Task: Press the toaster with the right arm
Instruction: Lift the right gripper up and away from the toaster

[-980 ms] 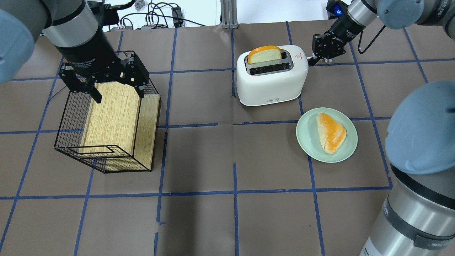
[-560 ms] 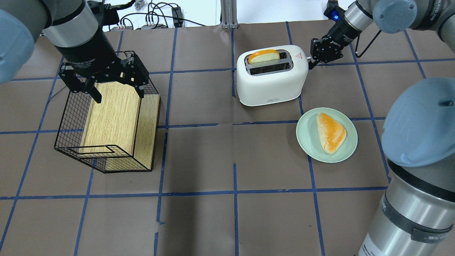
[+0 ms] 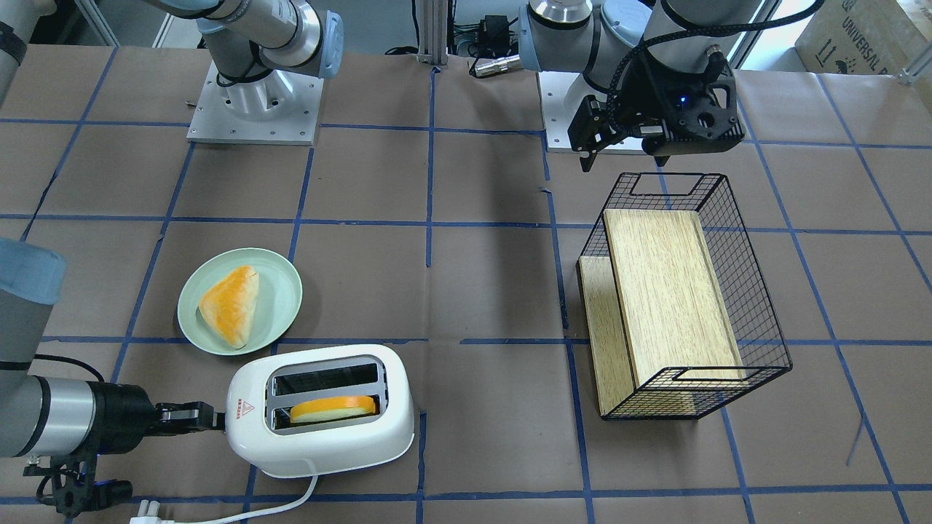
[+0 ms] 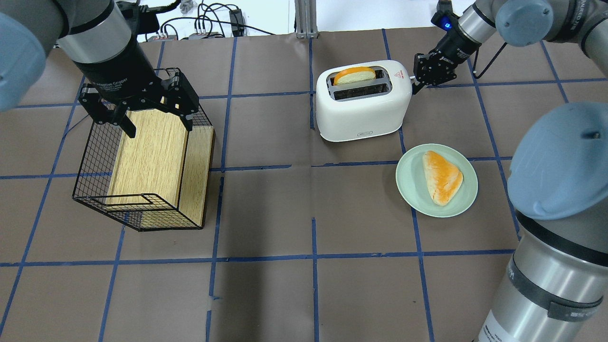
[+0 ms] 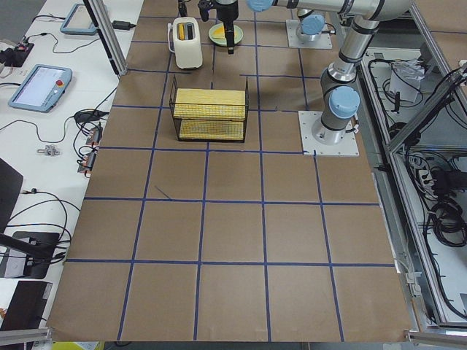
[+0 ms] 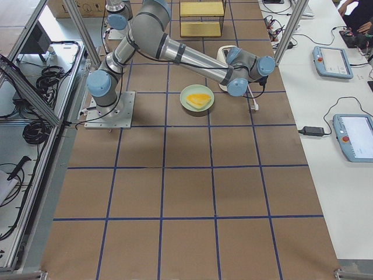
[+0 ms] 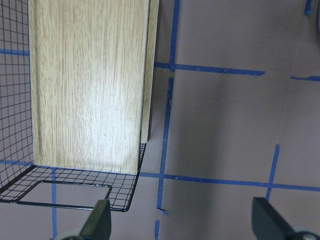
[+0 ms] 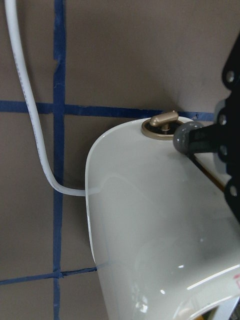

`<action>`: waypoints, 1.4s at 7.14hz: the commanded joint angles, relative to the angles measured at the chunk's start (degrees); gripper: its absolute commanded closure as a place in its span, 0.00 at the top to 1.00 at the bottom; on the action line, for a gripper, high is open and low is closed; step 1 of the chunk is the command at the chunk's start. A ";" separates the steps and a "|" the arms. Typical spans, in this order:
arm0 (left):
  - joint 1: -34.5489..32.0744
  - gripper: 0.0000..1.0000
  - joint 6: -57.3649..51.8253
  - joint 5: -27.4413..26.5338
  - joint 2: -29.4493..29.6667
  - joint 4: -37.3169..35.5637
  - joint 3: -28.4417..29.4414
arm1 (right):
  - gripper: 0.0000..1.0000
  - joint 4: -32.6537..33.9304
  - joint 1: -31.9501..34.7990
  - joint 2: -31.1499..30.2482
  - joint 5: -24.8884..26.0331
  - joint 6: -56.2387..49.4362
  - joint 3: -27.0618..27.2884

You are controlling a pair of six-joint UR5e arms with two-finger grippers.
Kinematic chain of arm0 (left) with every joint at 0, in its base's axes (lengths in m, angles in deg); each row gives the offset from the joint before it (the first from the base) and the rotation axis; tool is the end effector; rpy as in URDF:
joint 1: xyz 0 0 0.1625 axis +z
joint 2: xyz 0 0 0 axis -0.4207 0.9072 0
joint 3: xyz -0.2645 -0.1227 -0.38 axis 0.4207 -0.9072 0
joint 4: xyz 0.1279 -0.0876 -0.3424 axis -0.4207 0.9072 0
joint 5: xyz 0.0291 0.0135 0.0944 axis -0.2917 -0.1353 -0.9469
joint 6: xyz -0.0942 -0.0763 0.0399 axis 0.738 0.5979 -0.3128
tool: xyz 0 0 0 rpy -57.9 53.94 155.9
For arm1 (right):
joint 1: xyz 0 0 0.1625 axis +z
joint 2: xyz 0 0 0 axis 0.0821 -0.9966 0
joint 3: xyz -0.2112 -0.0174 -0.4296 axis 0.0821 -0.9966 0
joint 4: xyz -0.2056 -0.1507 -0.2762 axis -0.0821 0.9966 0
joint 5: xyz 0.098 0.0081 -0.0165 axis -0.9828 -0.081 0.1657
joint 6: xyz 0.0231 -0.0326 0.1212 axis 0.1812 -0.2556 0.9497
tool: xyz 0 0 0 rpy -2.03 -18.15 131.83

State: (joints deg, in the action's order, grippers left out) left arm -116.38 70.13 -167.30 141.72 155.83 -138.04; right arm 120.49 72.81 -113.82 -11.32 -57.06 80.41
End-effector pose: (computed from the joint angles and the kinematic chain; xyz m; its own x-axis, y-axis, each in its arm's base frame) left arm -0.1431 -0.4305 0.5266 -0.9948 -0.0997 -0.0219 -0.1011 0.9922 0.0735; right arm 0.0345 -0.7287 0.2815 -0.8639 -0.0024 -0.5036 -0.0776 0.9887 0.1284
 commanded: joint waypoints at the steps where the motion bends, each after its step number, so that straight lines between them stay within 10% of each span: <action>1: 0.00 1.00 0.00 0.00 0.00 0.05 0.00 | 0.99 -0.95 0.61 -1.42 4.25 0.41 -3.59; 4: 0.00 1.00 0.00 0.00 0.00 0.05 0.00 | 1.00 -0.87 8.42 -8.17 29.36 0.23 -6.87; 10: 0.00 1.00 0.00 0.00 0.00 -0.04 0.00 | 1.00 -10.19 13.62 -23.91 29.34 7.71 -5.38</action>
State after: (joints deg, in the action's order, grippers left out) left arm -116.38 70.13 -167.30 141.71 155.82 -138.04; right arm 111.85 86.20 -135.60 18.00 -49.30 74.50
